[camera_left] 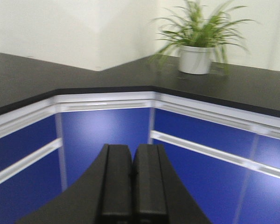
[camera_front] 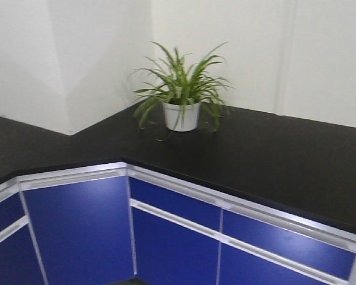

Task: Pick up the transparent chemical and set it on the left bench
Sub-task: 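Hold the pipette in the right gripper while the base drives to the other bench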

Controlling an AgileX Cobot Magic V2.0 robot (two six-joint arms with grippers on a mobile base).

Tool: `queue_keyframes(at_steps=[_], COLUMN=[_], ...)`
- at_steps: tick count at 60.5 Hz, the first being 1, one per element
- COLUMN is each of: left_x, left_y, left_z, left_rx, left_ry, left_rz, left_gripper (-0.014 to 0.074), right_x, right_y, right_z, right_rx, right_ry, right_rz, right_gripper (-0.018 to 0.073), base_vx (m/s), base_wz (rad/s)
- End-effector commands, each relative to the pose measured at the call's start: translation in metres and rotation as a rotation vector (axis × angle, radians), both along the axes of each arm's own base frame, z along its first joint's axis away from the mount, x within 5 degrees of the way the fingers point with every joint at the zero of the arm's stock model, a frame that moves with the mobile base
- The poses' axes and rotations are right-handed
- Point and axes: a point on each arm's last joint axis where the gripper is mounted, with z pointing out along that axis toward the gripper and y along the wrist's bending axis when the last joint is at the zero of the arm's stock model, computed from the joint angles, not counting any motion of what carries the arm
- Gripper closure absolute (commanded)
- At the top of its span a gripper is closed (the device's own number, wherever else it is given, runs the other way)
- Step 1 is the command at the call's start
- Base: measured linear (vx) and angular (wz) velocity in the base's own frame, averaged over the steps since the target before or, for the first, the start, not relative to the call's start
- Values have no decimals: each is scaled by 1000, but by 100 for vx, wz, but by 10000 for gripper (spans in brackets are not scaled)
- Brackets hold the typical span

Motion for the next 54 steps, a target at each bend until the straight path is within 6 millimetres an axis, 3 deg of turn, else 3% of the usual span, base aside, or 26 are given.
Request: queue_keyframes(at_steps=[1, 54], left_x=[-1, -1], left_y=[0, 0], left_z=[3, 3], left_rx=[-14, -14], left_ry=[-81, -81], left_rz=[-1, -1], left_gripper=[600, 600], right_x=[0, 0], right_y=[2, 2], right_z=[10, 10], right_rx=[2, 2], right_ry=[-34, -34], right_rz=[24, 23], right_gripper=[567, 567], base_vx=[-12, 2], base_wz=[81, 79])
